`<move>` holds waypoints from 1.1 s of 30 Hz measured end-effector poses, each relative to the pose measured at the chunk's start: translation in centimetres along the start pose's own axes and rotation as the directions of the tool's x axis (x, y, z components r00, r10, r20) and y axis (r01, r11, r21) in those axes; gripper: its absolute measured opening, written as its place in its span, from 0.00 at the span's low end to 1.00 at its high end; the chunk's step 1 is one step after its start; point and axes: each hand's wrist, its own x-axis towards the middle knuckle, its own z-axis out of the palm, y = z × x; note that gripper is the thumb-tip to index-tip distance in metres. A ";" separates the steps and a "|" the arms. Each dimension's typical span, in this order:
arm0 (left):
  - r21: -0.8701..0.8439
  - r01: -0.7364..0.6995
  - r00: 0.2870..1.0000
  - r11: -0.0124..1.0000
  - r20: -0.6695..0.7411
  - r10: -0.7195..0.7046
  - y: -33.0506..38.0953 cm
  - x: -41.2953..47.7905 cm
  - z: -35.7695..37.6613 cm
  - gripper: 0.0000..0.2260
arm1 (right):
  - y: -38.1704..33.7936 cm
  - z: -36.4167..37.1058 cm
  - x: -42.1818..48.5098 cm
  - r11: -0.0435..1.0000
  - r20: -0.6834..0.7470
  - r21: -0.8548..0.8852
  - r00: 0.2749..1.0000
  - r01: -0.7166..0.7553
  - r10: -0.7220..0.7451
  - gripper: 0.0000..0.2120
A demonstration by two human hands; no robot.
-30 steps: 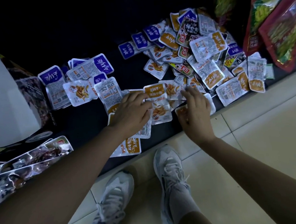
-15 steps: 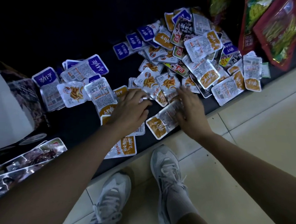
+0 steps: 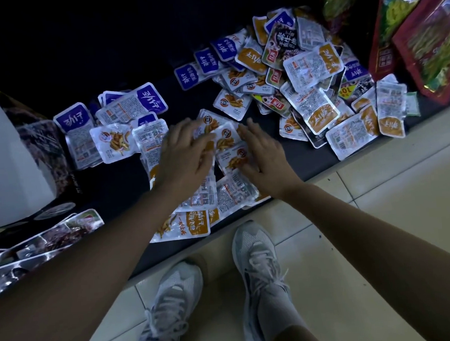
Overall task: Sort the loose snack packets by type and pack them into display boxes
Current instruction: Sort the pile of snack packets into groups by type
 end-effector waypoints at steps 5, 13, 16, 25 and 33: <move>0.057 0.107 0.994 0.993 0.025 -0.108 -1.3 -2.5 -1.2 0.25 | -1.4 1.6 -1.5 0.995 0.036 -0.070 0.997 0.070 -0.068 0.36; -0.124 0.257 0.951 0.959 0.210 -0.227 -2.7 -5.9 -1.1 0.35 | -3.5 1.3 0.9 0.990 0.110 -0.073 0.985 -0.123 0.131 0.47; -0.287 0.128 0.973 0.949 0.224 -0.063 -1.5 -6.4 -0.4 0.27 | -3.6 2.2 -0.4 0.995 0.077 -0.080 0.995 -0.051 0.057 0.48; -0.103 0.280 0.957 0.954 0.114 -0.268 -3.5 -7.8 -1.8 0.42 | -2.8 1.8 -1.2 0.996 0.042 0.061 0.997 -0.067 0.064 0.50; -0.160 0.064 0.951 0.985 0.308 -0.012 -3.6 -9.4 0.3 0.56 | -4.3 4.1 -2.2 0.997 0.032 0.067 0.999 0.034 -0.037 0.48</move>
